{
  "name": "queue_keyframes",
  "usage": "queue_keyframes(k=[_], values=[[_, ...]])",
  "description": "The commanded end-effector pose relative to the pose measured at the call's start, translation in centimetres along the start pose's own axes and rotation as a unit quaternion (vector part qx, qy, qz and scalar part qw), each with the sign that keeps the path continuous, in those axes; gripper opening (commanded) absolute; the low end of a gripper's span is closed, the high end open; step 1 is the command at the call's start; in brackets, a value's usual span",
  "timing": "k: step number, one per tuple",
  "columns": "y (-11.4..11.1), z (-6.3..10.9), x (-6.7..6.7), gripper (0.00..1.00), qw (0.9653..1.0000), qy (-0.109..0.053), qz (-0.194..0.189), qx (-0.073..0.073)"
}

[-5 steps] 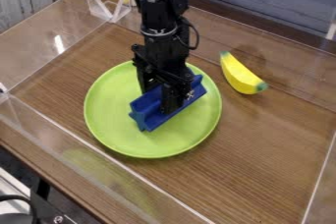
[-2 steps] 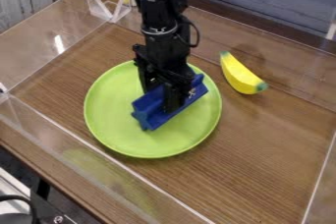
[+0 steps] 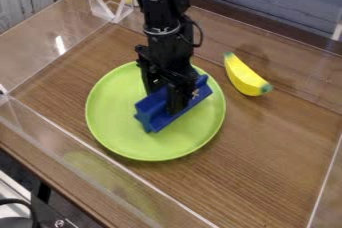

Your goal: Remove the blue object from inside the green plate and put it on the table

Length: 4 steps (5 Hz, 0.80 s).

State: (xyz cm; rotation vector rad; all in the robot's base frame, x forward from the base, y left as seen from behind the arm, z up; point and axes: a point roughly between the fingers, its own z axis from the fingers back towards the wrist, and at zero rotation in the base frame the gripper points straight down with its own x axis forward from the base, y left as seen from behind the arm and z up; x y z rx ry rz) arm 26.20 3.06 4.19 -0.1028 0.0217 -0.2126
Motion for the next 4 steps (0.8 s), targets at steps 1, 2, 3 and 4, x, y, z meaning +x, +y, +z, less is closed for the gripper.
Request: queue_keyframes(k=[1,2,3,4], values=[[0.18,0.09,0.11,0.0,1.0,-0.003,0.003,-0.001],[0.15,-0.03,0.1,0.0,1.0,-0.002,0.004,-0.004],[0.12,-0.15,0.08,0.0,1.0,0.0,0.004,-0.006],[-0.17,0.61,0.24,0.0,1.0,-0.006,0.005,-0.006]])
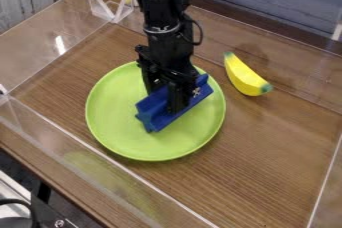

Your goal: Remove the blue object from inside the green plate and put it on the table

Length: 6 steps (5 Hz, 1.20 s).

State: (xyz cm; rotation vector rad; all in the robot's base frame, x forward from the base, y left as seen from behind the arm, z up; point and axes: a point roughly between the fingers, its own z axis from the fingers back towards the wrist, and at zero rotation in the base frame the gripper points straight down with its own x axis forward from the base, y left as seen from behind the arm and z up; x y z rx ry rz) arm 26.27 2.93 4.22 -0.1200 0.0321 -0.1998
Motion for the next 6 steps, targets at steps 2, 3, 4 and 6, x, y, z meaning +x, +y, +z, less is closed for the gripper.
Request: queue_keyframes(k=[2,3,4,6], values=[[-0.7,2.1,0.4,0.0,0.9998,-0.021,-0.001,0.004],[-1.2,2.8,0.6,0.0,0.9996,-0.027,-0.002,0.003],[-1.7,3.5,0.8,0.0,0.9994,-0.033,-0.004,0.002],[-4.6,4.4,1.7,0.0,0.9986,-0.046,-0.023,-0.006]])
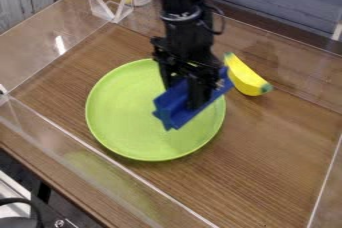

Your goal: Remove the blue object from inside the green plate and put it on the table

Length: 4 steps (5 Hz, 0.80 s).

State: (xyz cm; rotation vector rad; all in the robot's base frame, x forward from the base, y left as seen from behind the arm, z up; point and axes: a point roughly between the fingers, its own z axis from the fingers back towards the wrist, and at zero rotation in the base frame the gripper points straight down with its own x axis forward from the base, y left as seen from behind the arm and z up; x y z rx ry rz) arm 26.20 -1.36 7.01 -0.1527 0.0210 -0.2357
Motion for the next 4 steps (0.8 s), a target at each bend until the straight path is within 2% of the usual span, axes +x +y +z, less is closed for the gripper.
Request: queue_keyframes(k=[1,2,3,4], values=[[-3.2,1.2,2.2,0.0,0.9988,-0.041,-0.026,0.003],[-6.6,-0.3,3.6,0.0,0.9982,-0.038,-0.047,-0.001],[-9.3,-2.1,4.2,0.0,0.9978,-0.033,-0.058,-0.005],[-10.5,-3.2,4.4,0.0,0.9974,-0.03,-0.065,-0.005]])
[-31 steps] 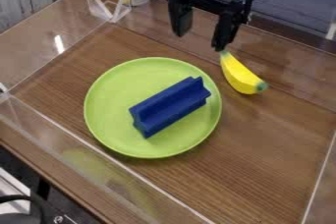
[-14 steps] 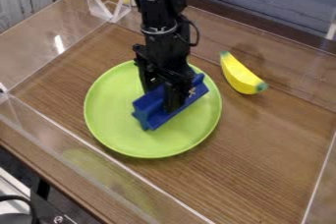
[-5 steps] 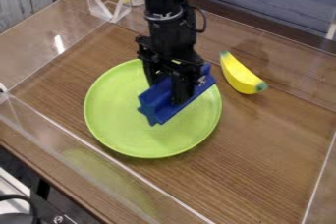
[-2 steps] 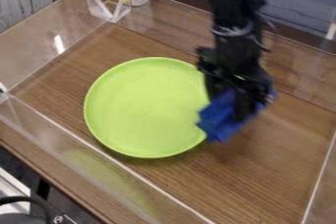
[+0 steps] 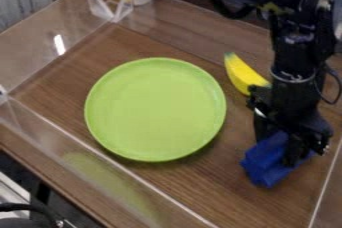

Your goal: Remove the blue object from inside the green plate and put it on the table

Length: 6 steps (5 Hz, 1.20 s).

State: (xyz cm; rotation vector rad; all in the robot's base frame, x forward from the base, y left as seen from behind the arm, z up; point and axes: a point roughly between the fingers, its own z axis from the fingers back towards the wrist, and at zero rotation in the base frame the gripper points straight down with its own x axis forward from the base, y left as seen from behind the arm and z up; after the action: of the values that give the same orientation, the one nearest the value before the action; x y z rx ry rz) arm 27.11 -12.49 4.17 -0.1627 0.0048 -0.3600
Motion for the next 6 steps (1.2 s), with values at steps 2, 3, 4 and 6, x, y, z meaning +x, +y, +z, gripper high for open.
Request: queue_keyframes(k=[2,3,4,6], values=[[1.0,2.4,0.5,0.0,0.9993,-0.037,0.006,-0.002],[1.8,3.0,0.2,0.0,0.999,-0.043,0.011,-0.003],[2.8,3.8,-0.2,0.0,0.9985,-0.052,0.017,-0.005],[2.5,2.9,0.0,0.0,0.9986,-0.05,0.015,-0.009]])
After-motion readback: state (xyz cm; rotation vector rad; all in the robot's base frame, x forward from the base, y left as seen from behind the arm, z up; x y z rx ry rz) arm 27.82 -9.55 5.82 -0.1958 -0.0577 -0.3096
